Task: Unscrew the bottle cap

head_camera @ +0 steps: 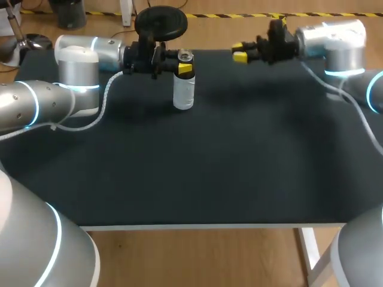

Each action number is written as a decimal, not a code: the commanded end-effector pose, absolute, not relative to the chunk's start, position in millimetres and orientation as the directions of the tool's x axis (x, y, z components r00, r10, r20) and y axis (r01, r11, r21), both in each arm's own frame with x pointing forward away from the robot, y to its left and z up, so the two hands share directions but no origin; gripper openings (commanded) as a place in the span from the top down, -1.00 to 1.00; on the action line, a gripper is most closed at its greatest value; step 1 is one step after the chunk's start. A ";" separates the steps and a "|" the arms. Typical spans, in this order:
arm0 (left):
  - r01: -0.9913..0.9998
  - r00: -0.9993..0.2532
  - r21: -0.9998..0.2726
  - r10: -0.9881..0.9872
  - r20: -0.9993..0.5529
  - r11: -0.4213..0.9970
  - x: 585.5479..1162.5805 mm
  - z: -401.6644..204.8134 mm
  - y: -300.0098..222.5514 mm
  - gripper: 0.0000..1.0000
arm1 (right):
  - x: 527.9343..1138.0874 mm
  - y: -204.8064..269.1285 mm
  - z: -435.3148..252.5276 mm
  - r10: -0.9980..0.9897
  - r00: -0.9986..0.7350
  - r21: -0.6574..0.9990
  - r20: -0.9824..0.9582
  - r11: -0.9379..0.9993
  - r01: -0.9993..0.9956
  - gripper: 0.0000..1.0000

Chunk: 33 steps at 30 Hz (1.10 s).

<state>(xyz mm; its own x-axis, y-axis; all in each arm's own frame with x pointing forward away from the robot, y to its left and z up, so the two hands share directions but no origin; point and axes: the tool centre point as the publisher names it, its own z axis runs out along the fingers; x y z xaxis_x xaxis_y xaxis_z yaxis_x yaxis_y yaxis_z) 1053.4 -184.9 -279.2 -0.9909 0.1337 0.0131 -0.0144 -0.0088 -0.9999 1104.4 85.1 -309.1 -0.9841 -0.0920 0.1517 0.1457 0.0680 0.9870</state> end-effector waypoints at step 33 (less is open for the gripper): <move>-0.014 -0.991 -1.000 0.134 0.013 -0.008 1053.7 -279.0 -185.2 -1.00 | 1082.6 70.5 -320.3 0.418 -0.897 0.978 0.143 0.078 0.192 -1.00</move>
